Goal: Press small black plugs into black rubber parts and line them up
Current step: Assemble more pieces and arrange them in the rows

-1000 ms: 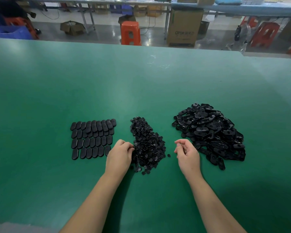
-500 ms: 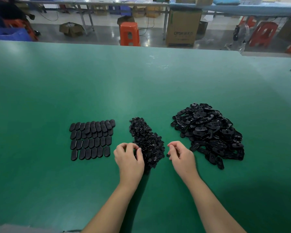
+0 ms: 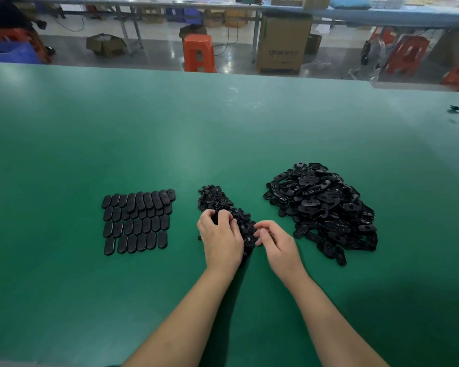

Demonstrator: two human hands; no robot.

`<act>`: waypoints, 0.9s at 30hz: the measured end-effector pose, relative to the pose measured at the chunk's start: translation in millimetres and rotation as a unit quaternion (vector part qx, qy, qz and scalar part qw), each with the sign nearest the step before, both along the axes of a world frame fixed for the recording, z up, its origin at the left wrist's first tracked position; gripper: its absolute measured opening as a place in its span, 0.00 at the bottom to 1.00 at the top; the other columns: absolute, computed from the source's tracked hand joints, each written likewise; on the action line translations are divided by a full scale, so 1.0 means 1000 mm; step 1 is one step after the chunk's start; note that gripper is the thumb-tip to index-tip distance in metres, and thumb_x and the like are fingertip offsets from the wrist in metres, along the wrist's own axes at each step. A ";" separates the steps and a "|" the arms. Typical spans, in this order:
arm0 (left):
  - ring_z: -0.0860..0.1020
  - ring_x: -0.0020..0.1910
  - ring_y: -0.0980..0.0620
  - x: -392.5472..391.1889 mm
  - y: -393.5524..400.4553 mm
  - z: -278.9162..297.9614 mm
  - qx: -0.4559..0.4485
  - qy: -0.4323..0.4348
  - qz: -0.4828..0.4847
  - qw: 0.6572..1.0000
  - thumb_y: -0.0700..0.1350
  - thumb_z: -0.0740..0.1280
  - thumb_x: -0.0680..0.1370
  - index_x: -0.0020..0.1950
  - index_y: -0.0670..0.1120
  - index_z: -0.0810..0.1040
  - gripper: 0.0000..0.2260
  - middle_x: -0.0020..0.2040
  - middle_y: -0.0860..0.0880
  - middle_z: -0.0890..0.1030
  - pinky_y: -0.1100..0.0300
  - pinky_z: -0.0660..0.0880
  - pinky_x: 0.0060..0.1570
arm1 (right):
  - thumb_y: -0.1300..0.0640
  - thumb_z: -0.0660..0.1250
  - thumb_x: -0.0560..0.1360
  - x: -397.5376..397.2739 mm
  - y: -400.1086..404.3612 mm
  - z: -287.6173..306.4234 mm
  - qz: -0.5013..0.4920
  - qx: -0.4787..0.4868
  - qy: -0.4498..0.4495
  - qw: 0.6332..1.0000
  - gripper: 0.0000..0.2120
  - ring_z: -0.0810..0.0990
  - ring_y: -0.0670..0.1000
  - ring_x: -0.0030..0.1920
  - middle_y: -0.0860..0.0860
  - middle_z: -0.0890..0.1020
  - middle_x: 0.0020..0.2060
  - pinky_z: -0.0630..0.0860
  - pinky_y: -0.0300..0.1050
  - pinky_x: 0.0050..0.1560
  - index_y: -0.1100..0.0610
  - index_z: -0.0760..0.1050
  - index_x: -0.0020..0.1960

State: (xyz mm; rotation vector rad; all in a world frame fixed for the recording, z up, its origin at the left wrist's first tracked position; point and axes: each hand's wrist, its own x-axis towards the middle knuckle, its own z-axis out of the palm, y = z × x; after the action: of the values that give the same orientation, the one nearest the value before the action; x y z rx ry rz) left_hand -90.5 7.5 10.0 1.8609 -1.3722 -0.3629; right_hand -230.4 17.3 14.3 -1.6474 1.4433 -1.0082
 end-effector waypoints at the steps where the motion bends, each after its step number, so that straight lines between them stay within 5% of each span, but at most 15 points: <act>1: 0.65 0.64 0.40 0.000 -0.002 0.001 -0.010 0.008 -0.003 1.000 0.43 0.64 0.81 0.51 0.44 0.76 0.03 0.64 0.40 0.67 0.46 0.67 0.65 | 0.61 0.62 0.83 0.000 0.000 0.001 -0.013 0.000 -0.004 1.000 0.10 0.81 0.42 0.41 0.45 0.83 0.41 0.73 0.32 0.42 0.50 0.79 0.54; 9: 0.67 0.57 0.48 0.024 -0.001 0.008 -0.095 0.025 0.034 0.995 0.42 0.67 0.79 0.50 0.45 0.76 0.01 0.55 0.47 0.71 0.54 0.64 0.61 | 0.55 0.64 0.82 0.005 0.001 -0.006 -0.095 -0.047 0.155 0.982 0.08 0.74 0.43 0.29 0.41 0.74 0.27 0.61 0.32 0.29 0.49 0.79 0.46; 14: 0.69 0.57 0.50 0.038 -0.003 0.001 -0.041 0.139 0.056 0.988 0.41 0.64 0.82 0.51 0.44 0.73 0.01 0.57 0.48 0.67 0.63 0.62 0.57 | 0.56 0.63 0.82 0.002 0.000 -0.006 -0.077 -0.021 0.075 0.994 0.12 0.68 0.45 0.23 0.51 0.80 0.28 0.61 0.35 0.24 0.48 0.78 0.42; 22: 0.69 0.52 0.66 0.017 -0.002 0.006 -0.053 0.158 -0.006 0.986 0.40 0.64 0.81 0.49 0.45 0.73 0.02 0.55 0.49 0.69 0.79 0.61 0.52 | 0.57 0.63 0.82 0.002 -0.002 -0.001 -0.118 0.013 0.042 0.992 0.11 0.68 0.44 0.24 0.51 0.81 0.32 0.63 0.36 0.26 0.50 0.79 0.43; 27: 0.71 0.47 0.57 0.039 0.001 0.005 -0.087 0.110 0.008 0.990 0.42 0.65 0.80 0.45 0.49 0.72 0.05 0.47 0.54 0.71 0.69 0.67 0.47 | 0.57 0.63 0.82 0.002 -0.001 0.000 -0.114 0.024 0.037 0.992 0.11 0.65 0.44 0.24 0.47 0.74 0.26 0.62 0.39 0.26 0.50 0.78 0.42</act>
State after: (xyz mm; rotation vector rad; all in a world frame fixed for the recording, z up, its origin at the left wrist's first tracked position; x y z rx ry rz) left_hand -51.7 8.8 15.3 1.6363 -1.1983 -0.4143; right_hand -228.0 15.8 14.1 -1.5237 1.7226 -1.0377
